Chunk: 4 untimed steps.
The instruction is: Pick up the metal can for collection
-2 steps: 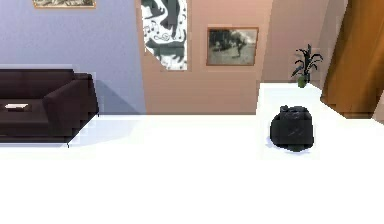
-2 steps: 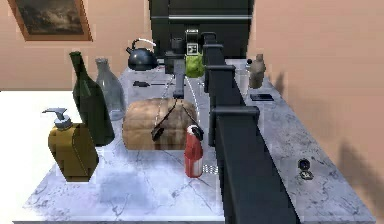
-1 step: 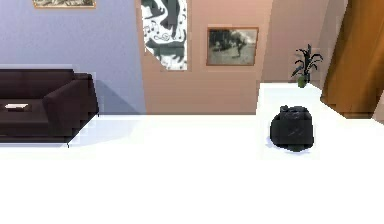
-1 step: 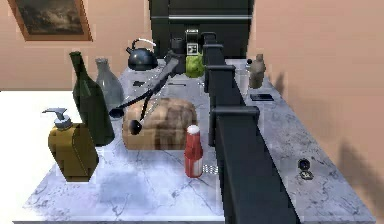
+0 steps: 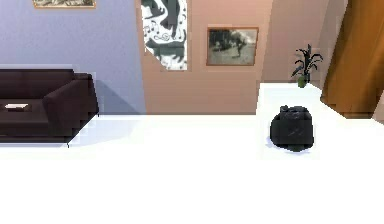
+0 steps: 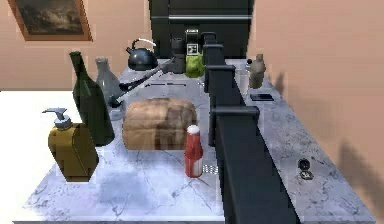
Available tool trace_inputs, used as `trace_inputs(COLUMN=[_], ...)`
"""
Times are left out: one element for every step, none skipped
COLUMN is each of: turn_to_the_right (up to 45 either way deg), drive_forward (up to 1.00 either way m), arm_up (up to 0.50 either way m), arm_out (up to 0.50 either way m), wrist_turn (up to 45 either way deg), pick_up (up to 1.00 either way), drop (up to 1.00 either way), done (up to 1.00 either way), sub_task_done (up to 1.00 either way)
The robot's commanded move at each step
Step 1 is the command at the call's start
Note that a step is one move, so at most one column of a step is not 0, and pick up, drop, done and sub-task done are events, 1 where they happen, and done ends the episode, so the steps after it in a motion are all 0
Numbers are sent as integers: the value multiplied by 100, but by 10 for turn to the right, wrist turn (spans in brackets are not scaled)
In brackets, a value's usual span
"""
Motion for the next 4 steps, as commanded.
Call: trace_inputs(turn_to_the_right=[0,0,0,0], drive_forward=[0,0,0,0], arm_up=[0,0,0,-16], arm_out=[0,0,0,0], wrist_turn=[450,450,330,0], pick_up=[0,0,0,0], drop=[0,0,0,0], done=[0,0,0,0], sub_task_done=[0,0,0,0])
